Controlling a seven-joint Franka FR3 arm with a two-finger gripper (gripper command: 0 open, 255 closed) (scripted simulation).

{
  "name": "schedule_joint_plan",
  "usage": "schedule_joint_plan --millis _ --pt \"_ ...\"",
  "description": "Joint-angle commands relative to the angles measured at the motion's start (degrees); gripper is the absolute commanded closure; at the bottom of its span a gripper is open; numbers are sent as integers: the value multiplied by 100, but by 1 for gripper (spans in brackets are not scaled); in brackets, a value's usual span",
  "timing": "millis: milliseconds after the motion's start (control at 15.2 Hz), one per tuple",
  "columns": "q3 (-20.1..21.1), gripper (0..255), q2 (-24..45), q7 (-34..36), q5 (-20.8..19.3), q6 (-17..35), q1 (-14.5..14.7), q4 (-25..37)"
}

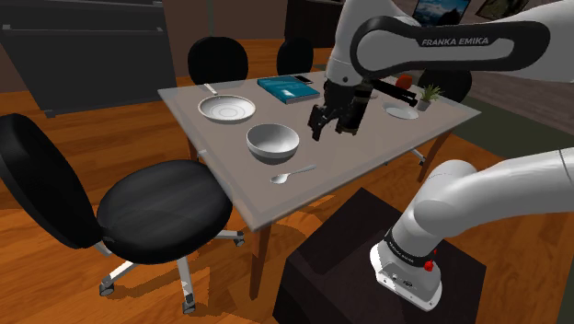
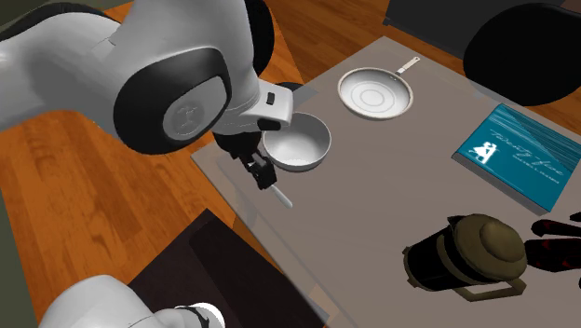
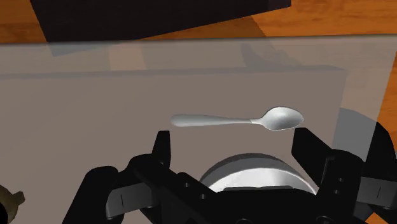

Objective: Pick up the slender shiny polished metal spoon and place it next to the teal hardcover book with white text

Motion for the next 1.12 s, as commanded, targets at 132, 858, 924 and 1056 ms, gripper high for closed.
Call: schedule_joint_plan --millis 132,858,924,1056 --pt "420 0 427 404 104 967 88 -304" --pt "1601 0 2363 1798 -404 3335 -110 -266" --pt "1614 0 2430 1822 -436 3425 -127 -293" --pt "1642 0 2568 1873 -506 3604 -167 -341"
